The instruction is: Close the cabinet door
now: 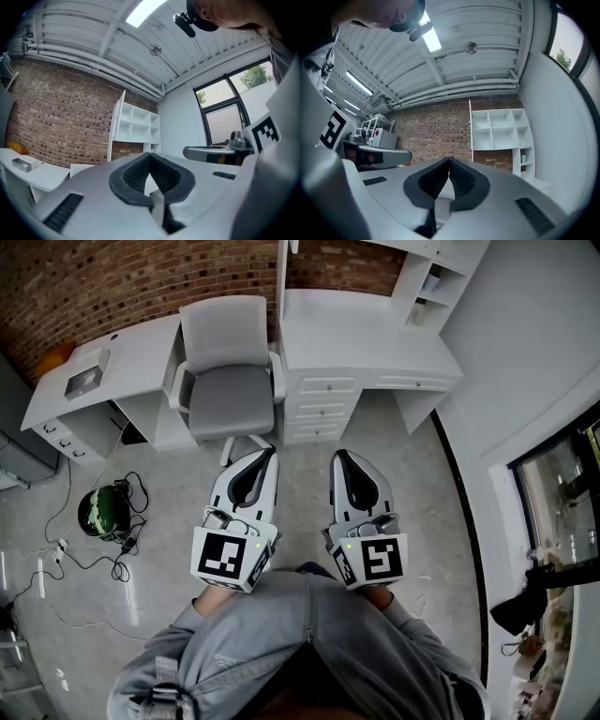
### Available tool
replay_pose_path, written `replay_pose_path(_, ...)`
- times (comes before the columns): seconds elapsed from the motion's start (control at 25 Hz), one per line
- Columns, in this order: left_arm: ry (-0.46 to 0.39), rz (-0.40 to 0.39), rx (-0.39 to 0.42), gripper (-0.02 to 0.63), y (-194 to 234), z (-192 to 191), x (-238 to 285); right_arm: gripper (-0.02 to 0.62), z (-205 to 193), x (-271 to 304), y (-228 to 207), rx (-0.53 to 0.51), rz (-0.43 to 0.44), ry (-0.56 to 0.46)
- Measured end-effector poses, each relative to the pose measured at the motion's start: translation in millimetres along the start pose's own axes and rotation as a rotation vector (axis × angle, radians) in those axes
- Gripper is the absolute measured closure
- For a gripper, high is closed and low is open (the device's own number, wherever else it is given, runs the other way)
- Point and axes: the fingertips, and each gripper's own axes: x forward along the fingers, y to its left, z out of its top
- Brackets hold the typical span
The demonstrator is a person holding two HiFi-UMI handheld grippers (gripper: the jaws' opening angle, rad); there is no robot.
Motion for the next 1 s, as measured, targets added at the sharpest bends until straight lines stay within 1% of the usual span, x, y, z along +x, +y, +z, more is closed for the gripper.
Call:
replay_pose_path(0.2,0.014,-0.002,-0.016,0.600,7,1,-2,0.568,-4,1,5,0.003,-0.005,0.011)
replay_pose_path(0.48,-0.009,-0.029,-0.012,0.600,10,-5,11,0.568,-8,16,0,0.010,0.008,-0.005)
replay_pose_path(0.72,-0.008,-0.017,-0.004,0.600,21,-7,46,0.568,-16,45,-22,0.019,0.019,-0.015)
replay_pose_path(0.84,-0.021,-0.019,-0.005,0.600,27,-10,69,0.568,-22,66,-35,0.021,0.031,-0.014)
replay_pose_path(1.0,-0.019,0.009,-0.010,0.600,42,-14,102,0.568,-31,100,-55,0.031,0.061,-0.007)
